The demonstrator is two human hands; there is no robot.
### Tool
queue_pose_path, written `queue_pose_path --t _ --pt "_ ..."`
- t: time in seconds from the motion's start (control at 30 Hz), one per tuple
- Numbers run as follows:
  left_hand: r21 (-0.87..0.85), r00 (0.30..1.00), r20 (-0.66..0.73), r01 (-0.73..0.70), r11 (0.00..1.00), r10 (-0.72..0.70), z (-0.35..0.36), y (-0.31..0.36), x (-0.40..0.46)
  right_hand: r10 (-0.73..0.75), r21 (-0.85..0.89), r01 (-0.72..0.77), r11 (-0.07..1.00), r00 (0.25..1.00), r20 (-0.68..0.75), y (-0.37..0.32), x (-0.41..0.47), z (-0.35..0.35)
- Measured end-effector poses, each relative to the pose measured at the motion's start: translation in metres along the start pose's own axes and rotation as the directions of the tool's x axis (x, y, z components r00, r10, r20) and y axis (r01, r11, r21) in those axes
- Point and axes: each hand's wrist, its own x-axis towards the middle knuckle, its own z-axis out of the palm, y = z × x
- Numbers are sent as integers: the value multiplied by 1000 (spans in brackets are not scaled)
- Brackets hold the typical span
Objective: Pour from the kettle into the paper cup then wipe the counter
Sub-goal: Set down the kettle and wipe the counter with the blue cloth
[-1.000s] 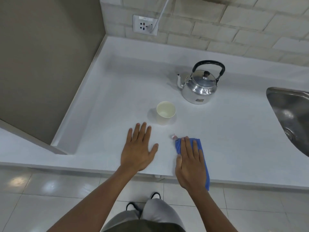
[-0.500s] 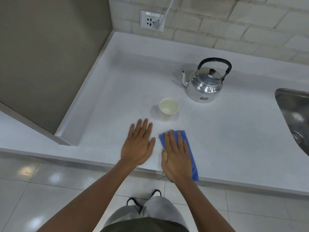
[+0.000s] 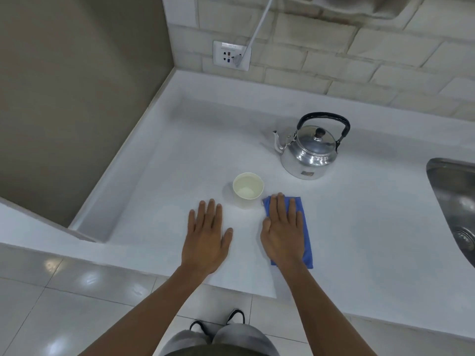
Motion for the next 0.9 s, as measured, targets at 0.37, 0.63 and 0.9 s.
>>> queue_pose_path --t 0.37,0.63,0.9 --pt "-16 999 -28 45 999 -45 10 -2 1 71 1 -71 997 997 -36 84 31 -6" --pt "-10 998 -38 56 998 -56 8 -1 1 12 14 -11 1000 999 -35 43 48 -5" --pt "4 996 -40 77 997 -76 6 2 0 59 -13 -59 998 997 -41 84 33 -5"
